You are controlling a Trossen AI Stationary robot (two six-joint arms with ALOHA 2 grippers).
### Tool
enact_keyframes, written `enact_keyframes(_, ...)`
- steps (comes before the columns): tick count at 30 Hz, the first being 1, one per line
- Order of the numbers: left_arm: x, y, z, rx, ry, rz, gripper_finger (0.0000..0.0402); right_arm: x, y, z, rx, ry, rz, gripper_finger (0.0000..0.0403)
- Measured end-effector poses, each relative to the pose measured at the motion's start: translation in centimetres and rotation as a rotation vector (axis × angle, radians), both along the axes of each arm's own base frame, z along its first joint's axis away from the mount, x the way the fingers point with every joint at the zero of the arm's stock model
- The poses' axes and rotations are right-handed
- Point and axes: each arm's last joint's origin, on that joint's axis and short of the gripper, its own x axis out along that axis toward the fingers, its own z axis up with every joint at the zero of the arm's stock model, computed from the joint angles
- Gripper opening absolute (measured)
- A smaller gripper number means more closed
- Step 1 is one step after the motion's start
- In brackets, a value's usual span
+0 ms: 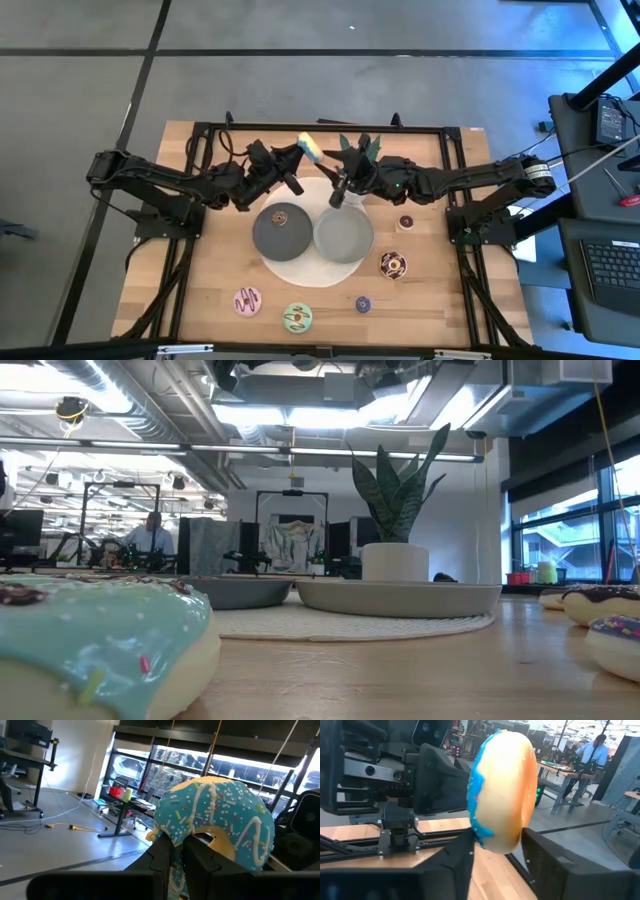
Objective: Pick & Place donuts
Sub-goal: Put the big blue doughnut on the light gray plate
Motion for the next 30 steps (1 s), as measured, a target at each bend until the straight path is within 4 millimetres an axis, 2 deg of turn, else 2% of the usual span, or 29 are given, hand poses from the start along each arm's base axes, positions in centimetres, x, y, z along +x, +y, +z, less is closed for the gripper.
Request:
enact_keyframes(9, 0.0, 0.0, 0.0, 0.000, 0.005, 0.004, 0.0045, 0.0, 0.1, 0.0, 0.002, 0.000, 0.024, 0.0060)
enact_keyframes(16, 0.0, -0.3, -0.2, 0.032, 0.059, 0.008, 0.0062, 0.0, 0.1, 0.0, -0.001, 0.004, 0.028, 0.0031)
enact_keyframes(23, -0.8, -1.2, 0.2, 0.051, 0.118, 0.048, 0.0136, -0.3, 0.0, 0.2, -0.002, 0.001, -0.029, 0.0033)
enact_keyframes(26, -1.9, -1.7, 0.5, 0.036, 0.165, 0.083, 0.0173, -1.1, -0.2, 0.8, -0.004, 0.010, -0.076, 0.0030)
enact_keyframes(30, -3.4, -2.4, 0.8, 0.017, 0.209, 0.040, 0.0214, -2.6, -0.4, 1.5, 0.026, 0.033, -0.099, 0.0024)
